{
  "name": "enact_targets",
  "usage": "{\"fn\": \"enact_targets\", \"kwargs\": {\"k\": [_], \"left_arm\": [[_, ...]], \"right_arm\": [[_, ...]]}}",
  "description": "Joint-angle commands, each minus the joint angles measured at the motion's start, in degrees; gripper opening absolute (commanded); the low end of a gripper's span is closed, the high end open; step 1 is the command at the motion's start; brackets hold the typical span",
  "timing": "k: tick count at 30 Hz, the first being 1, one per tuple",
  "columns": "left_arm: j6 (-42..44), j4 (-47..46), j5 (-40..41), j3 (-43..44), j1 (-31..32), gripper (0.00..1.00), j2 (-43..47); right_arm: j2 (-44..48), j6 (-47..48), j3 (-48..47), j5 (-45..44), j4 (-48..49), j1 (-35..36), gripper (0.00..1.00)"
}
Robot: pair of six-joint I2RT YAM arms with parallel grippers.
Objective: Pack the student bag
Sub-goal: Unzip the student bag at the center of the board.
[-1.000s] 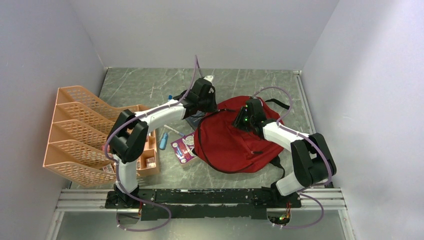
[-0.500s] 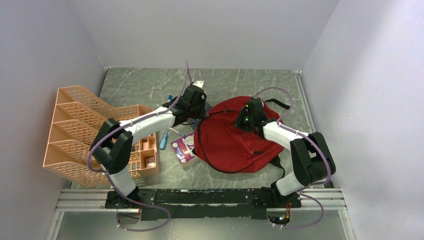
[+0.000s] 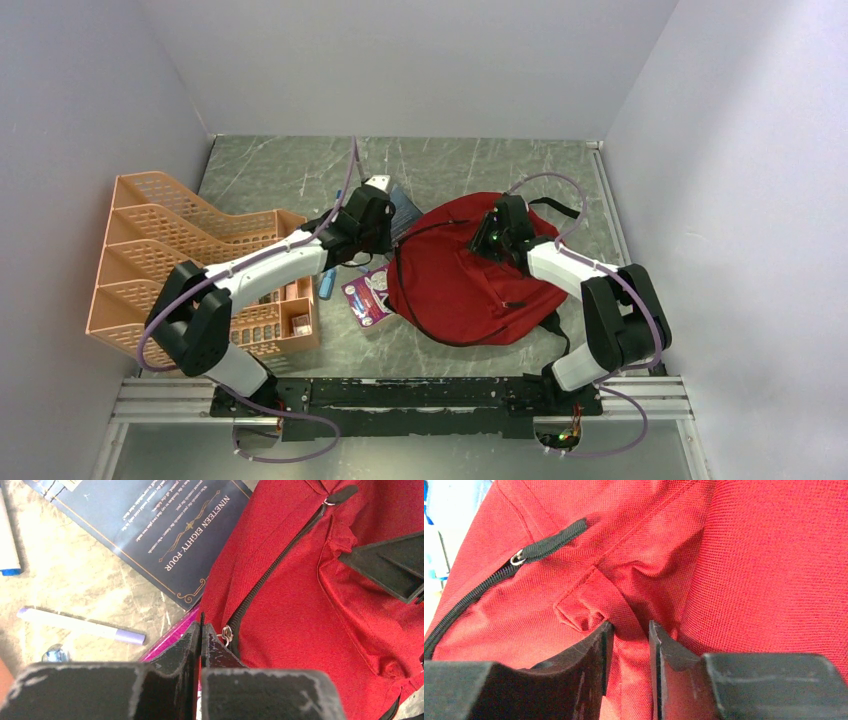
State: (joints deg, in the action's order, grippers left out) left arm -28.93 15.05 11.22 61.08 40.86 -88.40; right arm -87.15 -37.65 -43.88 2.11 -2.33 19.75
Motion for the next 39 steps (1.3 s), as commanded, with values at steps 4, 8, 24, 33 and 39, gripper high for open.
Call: {"fn": "enact_targets", "kwargs": {"k": [4, 8, 24, 33, 39], "left_arm": [[0.41, 1.84, 1.13, -1.70, -0.04, 0.05, 2.79], [0.95, 1.00, -0.22, -1.31, 0.01, 0.05, 1.95], [1.78, -1.22, -7.34, 1.74, 0.01, 0.05, -0.74], [0.72, -0.32, -5.07, 1.92, 0.00, 0.05, 1.17], [-0.05, -0.48, -5.30, 1.38, -0.04, 0.05, 1.76]], "right_arm": [[1.86, 7.07, -2.90, 4.36, 1.92, -0.71, 0.43], [7.09, 11.44, -2.76, 9.49, 9.85, -0.75, 0.52], [-1.56, 63.19, -10.30, 46.56, 26.65, -1.10, 0.63], [-21.55, 125.33, -41.01, 64.25, -45.81, -1.00, 0.62], [-33.53, 145.21, -56.87, 66.27, -70.13, 1.84, 0.57]]}}
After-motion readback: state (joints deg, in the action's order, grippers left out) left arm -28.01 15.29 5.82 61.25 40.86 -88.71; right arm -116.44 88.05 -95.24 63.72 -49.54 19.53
